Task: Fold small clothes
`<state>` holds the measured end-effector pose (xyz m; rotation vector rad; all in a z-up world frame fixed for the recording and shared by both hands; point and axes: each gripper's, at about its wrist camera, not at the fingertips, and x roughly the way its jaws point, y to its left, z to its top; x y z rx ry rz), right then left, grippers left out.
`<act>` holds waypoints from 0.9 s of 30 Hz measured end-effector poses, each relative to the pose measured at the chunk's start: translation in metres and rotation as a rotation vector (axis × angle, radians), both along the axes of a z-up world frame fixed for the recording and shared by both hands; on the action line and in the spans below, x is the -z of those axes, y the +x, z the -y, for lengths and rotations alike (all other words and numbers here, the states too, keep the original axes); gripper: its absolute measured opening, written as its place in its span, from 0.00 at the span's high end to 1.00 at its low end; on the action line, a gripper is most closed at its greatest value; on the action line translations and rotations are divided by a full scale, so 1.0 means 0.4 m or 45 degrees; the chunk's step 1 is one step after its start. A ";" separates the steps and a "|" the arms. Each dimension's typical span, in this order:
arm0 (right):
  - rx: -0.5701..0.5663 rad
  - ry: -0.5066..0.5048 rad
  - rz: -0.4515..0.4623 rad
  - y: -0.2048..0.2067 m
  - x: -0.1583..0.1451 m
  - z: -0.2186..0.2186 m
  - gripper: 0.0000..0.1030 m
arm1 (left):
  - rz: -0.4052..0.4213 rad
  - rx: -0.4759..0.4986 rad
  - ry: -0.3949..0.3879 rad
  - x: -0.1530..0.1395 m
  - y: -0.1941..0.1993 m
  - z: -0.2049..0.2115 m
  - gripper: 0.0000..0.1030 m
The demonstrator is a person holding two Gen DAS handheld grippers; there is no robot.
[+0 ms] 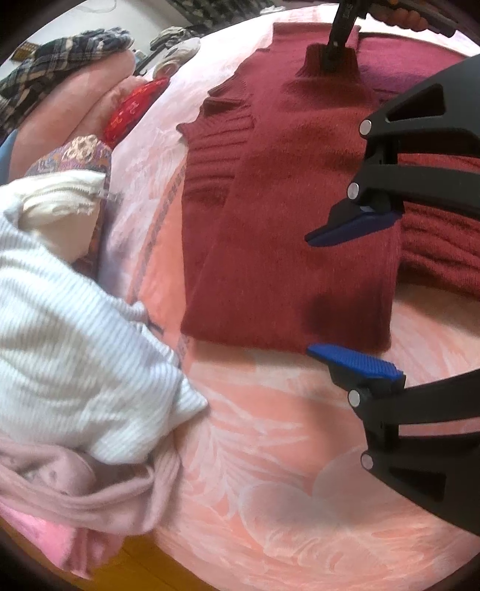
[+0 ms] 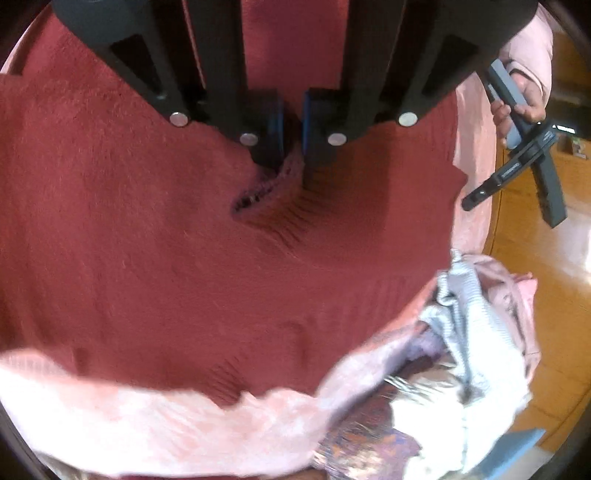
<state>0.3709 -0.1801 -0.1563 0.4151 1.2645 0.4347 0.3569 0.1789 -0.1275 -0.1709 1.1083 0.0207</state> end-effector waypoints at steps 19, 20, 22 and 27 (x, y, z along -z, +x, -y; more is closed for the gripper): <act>0.226 -0.119 0.090 -0.050 -0.001 0.288 0.94 | -0.054 -0.014 -0.107 0.098 0.079 0.069 0.33; 0.231 -0.109 0.084 -0.055 0.010 0.291 0.94 | -0.056 -0.013 -0.115 0.104 0.084 0.073 0.40; 0.244 -0.105 0.083 -0.057 0.019 0.297 0.94 | -0.048 0.010 -0.184 0.112 0.094 0.078 0.67; 0.243 -0.105 0.089 -0.055 0.021 0.295 0.94 | -0.046 0.054 -0.163 0.096 0.105 0.095 0.87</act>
